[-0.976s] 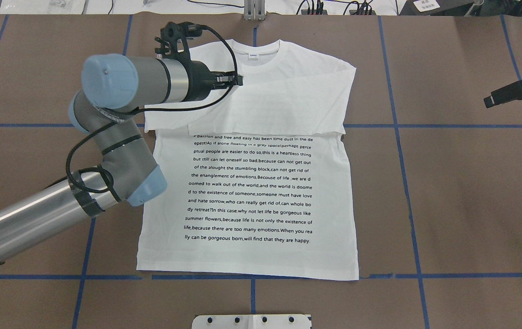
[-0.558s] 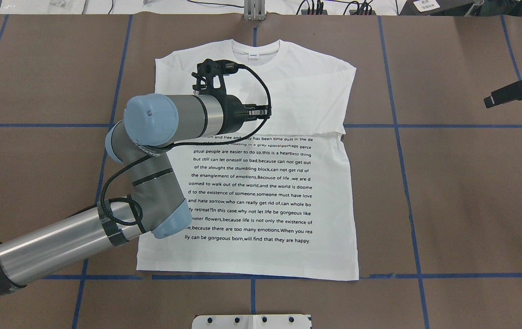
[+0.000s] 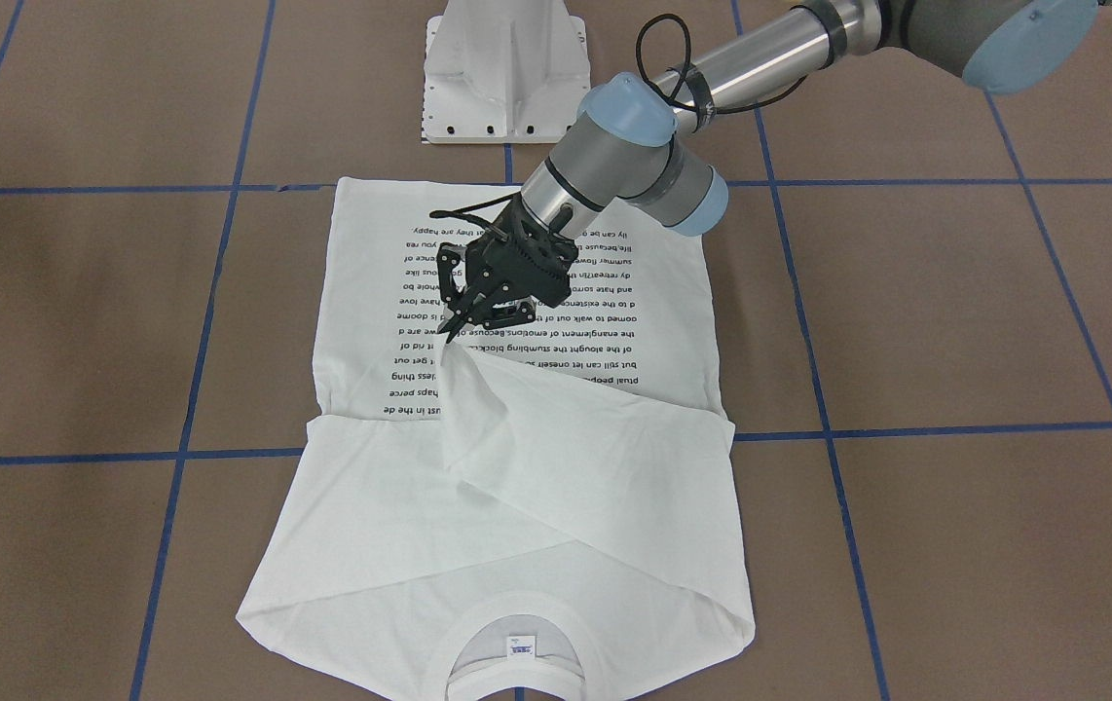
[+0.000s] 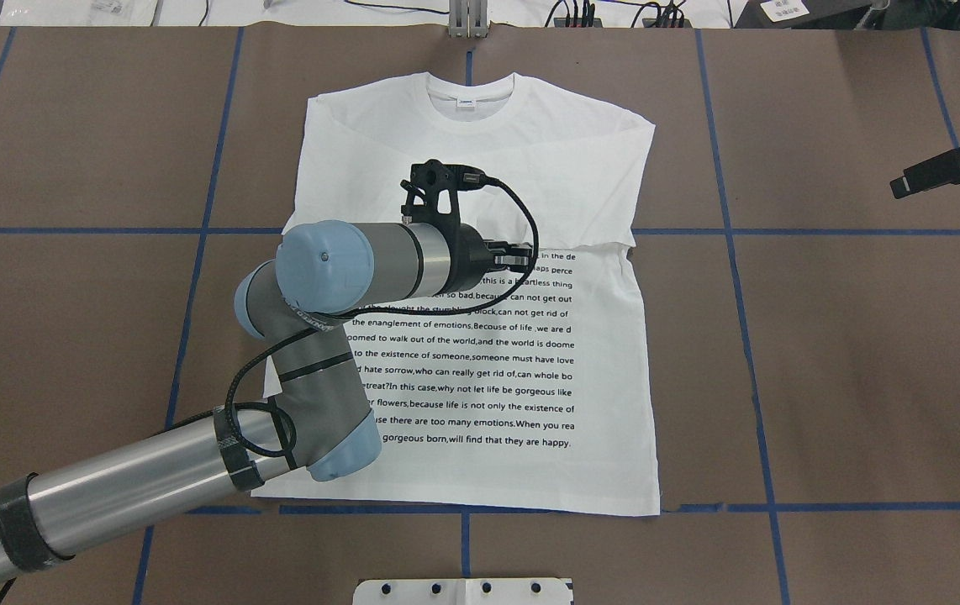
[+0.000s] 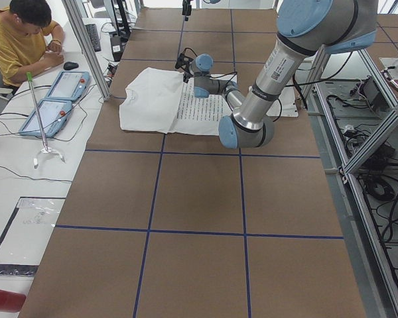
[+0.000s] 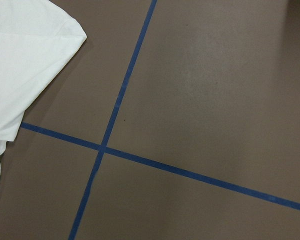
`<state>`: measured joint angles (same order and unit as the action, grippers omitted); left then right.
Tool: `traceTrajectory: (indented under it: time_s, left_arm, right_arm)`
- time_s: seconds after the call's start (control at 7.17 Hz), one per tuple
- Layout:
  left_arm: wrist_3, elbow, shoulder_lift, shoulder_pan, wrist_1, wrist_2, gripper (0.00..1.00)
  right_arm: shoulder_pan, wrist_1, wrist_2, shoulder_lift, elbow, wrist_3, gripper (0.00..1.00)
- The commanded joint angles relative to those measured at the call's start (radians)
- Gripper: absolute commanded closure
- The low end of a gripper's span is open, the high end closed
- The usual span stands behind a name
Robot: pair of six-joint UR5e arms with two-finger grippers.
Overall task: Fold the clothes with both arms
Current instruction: 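Fold the held sleeve across the chest with the left gripper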
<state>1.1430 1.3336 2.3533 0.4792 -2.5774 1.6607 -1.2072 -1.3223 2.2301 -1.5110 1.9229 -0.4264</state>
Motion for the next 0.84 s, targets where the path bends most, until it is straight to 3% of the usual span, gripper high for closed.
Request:
traceTrajectory:
  time_s: [0.0, 0.14, 0.42, 0.7]
  left_arm:
    - [-0.003, -0.017, 0.007, -0.045, -0.003, -0.066, 0.00]
    - [-0.005, 0.007, 0.001, -0.045, 0.009, -0.074, 0.00]
    - [-0.113, 0.034, -0.017, -0.004, 0.081, -0.006, 0.00]
    - [-0.200, 0.152, -0.102, 0.091, 0.230, 0.095, 0.00]
  right_arm:
    - [0.002, 0.000, -0.003, 0.000, -0.002, 0.000, 0.00]
    - [0.002, 0.000, -0.003, 0.015, 0.001, -0.018, 0.00]
    - [0.049, -0.002, -0.009, 0.089, -0.001, -0.156, 0.00]
    - [0.197, -0.014, -0.137, 0.188, -0.008, -0.326, 0.00]
